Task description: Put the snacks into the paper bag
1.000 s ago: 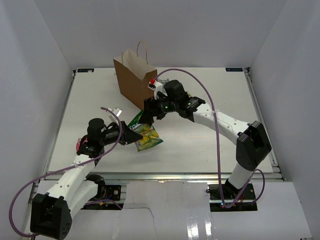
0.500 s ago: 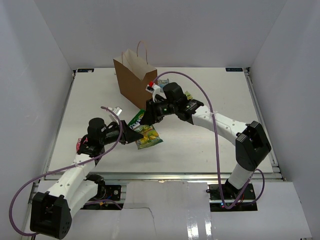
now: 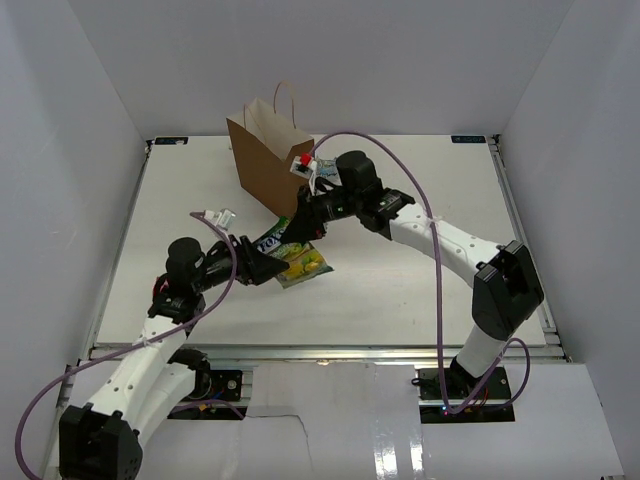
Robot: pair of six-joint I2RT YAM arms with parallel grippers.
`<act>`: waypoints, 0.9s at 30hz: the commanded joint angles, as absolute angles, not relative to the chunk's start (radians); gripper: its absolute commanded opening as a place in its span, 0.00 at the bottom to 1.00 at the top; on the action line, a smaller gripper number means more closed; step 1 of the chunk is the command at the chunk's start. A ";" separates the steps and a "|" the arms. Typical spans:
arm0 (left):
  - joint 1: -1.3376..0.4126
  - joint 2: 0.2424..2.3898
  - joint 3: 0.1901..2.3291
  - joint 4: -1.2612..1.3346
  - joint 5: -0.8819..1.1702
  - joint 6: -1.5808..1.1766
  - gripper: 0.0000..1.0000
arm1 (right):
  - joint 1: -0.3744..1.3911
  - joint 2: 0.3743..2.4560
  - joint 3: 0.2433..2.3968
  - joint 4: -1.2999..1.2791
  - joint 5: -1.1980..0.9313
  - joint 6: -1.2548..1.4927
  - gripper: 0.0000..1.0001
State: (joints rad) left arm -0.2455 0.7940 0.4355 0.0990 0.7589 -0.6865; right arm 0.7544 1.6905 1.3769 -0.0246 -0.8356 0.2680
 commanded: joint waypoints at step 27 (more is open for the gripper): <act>-0.247 0.563 0.526 -0.117 0.436 -0.601 0.93 | 0.595 2.043 2.349 0.259 -0.362 0.022 0.08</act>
State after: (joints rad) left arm -0.2455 0.5697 0.5083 -0.1062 0.4580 -0.6094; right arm 0.5808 2.0308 2.3173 0.1295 -0.4797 0.0505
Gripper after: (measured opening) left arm 0.926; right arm 0.144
